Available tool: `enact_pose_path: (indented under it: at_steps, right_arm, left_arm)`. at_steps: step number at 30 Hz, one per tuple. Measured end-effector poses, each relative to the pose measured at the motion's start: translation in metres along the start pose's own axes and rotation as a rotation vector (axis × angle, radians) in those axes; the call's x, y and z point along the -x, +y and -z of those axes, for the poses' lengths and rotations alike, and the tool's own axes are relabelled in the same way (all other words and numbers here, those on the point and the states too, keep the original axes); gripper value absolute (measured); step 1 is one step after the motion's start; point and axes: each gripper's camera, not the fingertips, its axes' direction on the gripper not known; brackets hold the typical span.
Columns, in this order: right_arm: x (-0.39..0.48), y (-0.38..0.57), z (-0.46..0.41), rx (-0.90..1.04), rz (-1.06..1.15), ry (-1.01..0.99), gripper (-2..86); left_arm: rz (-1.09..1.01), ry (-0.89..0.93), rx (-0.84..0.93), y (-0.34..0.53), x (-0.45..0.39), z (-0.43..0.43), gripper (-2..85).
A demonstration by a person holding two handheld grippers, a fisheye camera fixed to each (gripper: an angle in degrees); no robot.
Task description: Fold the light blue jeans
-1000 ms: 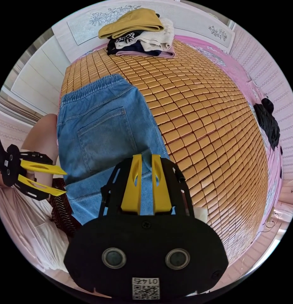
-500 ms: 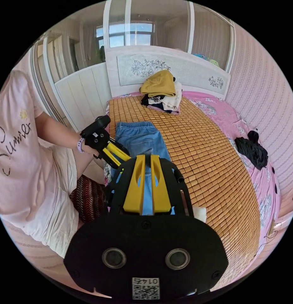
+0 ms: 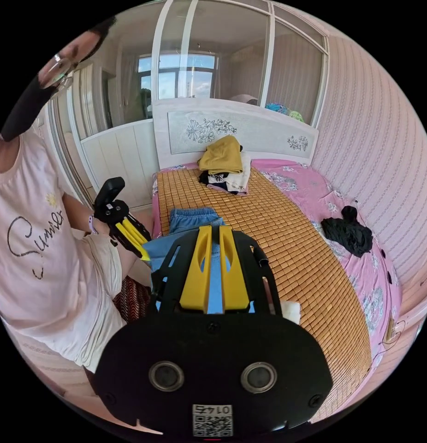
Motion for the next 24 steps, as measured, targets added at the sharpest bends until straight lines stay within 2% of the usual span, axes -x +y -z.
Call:
enact_pose_path:
  at_steps: [2, 4, 6, 9, 13, 16, 18, 20, 24]
  right_arm:
    - [-0.009, -0.052, -0.036, 0.016, 0.059, -0.045, 2.1]
    - [-0.021, -0.093, -0.077, 0.051, 0.028, -0.118, 2.6]
    - [-0.038, -0.123, -0.127, 0.079, -0.102, -0.203, 3.4]
    - [-0.060, -0.130, -0.206, 0.238, -0.312, -0.297, 4.8]
    - [-0.057, -0.070, -0.204, 0.211, -0.374, -0.297, 5.1]
    - [-0.045, 0.005, -0.186, 0.286, -0.409, -0.231, 3.8]
    - [-0.038, 0.055, -0.178, 0.356, -0.478, -0.197, 2.9]
    - [-0.028, 0.103, -0.169, 0.395, -0.571, -0.186, 1.9]
    - [-0.035, 0.099, -0.179, 0.449, -0.577, -0.148, 0.5]
  left_arm:
    - [0.069, -0.054, -0.018, -0.004, 0.010, 0.029, 0.2]
    - [0.112, -0.144, -0.014, -0.009, 0.028, 0.056, 0.9]
    - [0.229, -0.330, 0.025, -0.006, 0.076, 0.075, 4.6]
    - [0.445, -0.464, 0.117, 0.019, 0.146, 0.071, 6.4]
    - [0.507, -0.395, 0.076, 0.044, 0.159, 0.070, 6.3]
    - [0.470, -0.366, 0.037, 0.052, 0.142, 0.059, 5.3]
    - [0.413, -0.274, 0.018, 0.049, 0.126, 0.038, 4.7]
    - [0.354, -0.224, 0.040, 0.041, 0.111, 0.012, 4.4]
    - [0.225, -0.090, 0.167, 0.018, 0.075, -0.067, 2.0]
